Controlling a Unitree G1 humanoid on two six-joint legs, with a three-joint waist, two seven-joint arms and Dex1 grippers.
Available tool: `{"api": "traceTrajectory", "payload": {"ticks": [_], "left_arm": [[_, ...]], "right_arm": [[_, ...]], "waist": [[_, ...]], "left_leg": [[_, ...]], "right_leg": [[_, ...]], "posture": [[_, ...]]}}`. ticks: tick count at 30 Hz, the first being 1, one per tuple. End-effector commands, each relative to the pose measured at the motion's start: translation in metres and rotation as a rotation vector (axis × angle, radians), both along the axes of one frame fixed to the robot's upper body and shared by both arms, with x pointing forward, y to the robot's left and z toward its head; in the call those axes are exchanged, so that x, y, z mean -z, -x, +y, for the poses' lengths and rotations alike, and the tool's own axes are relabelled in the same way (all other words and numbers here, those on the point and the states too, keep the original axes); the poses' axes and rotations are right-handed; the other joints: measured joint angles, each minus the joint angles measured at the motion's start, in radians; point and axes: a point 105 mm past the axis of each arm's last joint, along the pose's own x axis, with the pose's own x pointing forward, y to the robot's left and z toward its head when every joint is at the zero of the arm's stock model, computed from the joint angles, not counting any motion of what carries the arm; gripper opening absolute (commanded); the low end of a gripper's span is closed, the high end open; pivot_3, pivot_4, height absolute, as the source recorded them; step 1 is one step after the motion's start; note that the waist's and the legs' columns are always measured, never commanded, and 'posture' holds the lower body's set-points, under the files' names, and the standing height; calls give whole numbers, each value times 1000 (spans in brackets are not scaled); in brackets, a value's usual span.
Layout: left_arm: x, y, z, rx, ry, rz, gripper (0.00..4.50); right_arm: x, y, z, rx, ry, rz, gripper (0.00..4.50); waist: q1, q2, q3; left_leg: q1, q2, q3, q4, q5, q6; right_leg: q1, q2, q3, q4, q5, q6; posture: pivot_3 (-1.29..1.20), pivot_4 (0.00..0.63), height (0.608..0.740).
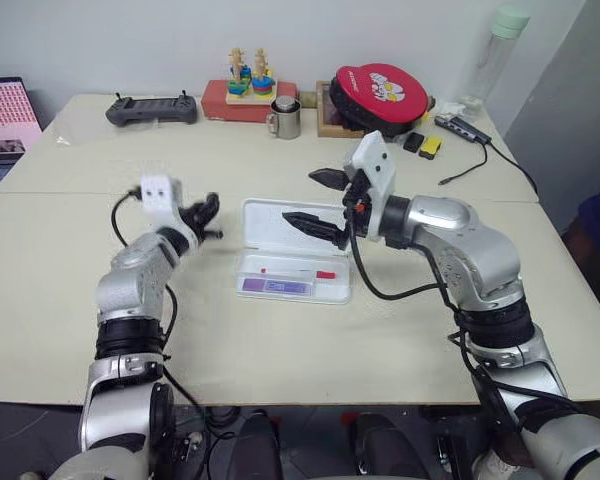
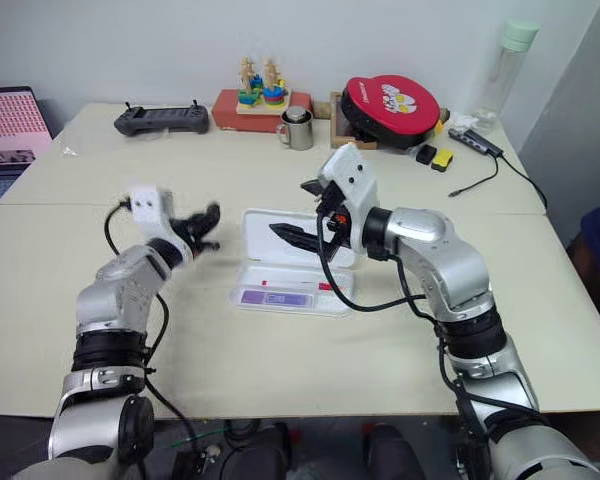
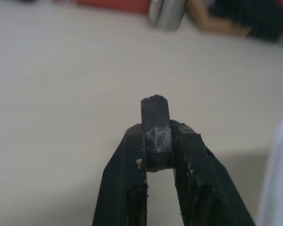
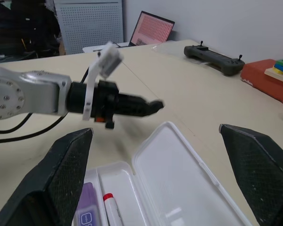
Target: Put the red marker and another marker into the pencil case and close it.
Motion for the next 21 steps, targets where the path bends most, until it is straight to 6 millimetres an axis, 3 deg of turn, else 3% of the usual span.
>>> {"api": "traceTrajectory", "payload": {"ticks": [1,2,4,6,8,10,12,15,18,21], "left_arm": [[-64,29,-43,274,-16,-273,432],[-65,30,-44,283,-22,-279,432],[-58,46,-77,469,-89,-275,432],[-39,74,-115,724,-216,-252,432],[-7,89,-133,873,-369,-179,432],[29,98,-137,968,-524,-88,432],[47,103,-136,1023,-599,-49,432],[50,104,-136,1052,-606,-29,432],[64,102,-130,1055,-703,5,432],[61,94,-132,1015,-684,-27,432]], "right_arm": [[-13,15,-18,-32,-31,-34,4500],[-13,16,-19,-32,-30,-33,4500],[-11,22,-34,-24,-31,-20,4500],[-7,31,-50,-15,-19,-4,4500],[5,40,-61,-15,28,24,4500],[19,45,-68,-3,78,65,4500],[34,50,-70,5,136,95,4500],[46,59,-68,-10,182,125,4500],[50,58,-68,20,187,127,4500],[48,56,-67,33,174,118,4500]], "waist": [[4,0,0],[2,1,0],[2,1,0],[1,1,0],[1,1,0],[1,1,0],[-6,1,0],[-17,1,0],[-22,1,0],[-21,1,0]], "left_leg": [[0,-1,0,0,0,0],[-1,-2,1,0,0,0],[1,-2,1,0,0,0],[1,-1,1,-1,0,0],[0,-1,1,-1,0,0],[0,-1,1,0,0,0],[2,-1,1,-1,-1,0],[3,-1,1,0,0,0],[3,-1,1,1,0,0],[3,-1,1,2,0,0]], "right_leg": [[0,-1,0,-1,0,0],[1,-2,0,-1,0,0],[1,-2,1,-1,0,0],[1,-1,1,-1,0,0],[1,-1,1,-2,0,0],[1,-1,1,-2,0,0],[2,-1,2,-1,-1,2],[1,0,3,-1,-2,3],[1,0,3,-1,-3,4],[1,-1,4,-1,-3,4]], "posture": [[0,150,740],[0,150,740],[0,150,740],[0,150,740],[0,150,740],[0,150,740],[0,150,740],[0,150,740],[0,150,740],[0,150,740]]}}
